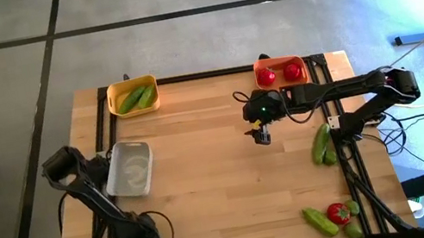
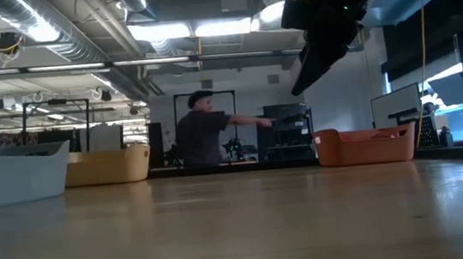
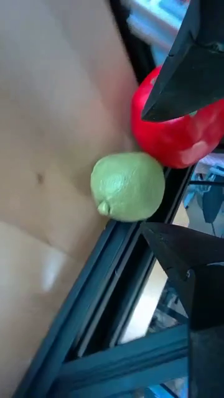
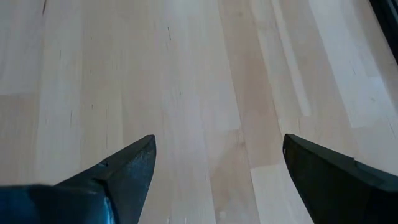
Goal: Sort produce into baskets
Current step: Put the bottom left green lime into the white bin
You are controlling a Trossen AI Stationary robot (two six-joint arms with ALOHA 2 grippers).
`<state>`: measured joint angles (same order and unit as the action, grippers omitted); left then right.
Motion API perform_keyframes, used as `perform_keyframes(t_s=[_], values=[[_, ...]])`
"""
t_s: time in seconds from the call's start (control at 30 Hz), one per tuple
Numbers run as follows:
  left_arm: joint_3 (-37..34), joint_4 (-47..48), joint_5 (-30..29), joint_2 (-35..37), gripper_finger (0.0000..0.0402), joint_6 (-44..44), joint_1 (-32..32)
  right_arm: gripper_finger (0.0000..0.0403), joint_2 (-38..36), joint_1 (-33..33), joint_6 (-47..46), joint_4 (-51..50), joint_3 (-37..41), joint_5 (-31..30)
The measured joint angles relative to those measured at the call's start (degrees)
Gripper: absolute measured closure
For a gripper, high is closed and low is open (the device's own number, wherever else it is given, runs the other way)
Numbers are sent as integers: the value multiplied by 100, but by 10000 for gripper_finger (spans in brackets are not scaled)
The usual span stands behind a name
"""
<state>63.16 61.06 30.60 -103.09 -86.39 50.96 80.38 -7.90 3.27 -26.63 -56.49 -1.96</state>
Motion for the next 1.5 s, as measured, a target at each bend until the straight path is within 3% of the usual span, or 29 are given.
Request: perform_keyframes(t_s=[0.53,1.1,1.5], values=[[-3,-15,-93,-467,133,508,209,64,0,0,7,-4,0,0],[-3,46,-329,-518,250,1154,212,64,0,2,7,-1,0,1],[-5,199,-611,-136,254,1237,-45,64,0,0,15,7,0,0]])
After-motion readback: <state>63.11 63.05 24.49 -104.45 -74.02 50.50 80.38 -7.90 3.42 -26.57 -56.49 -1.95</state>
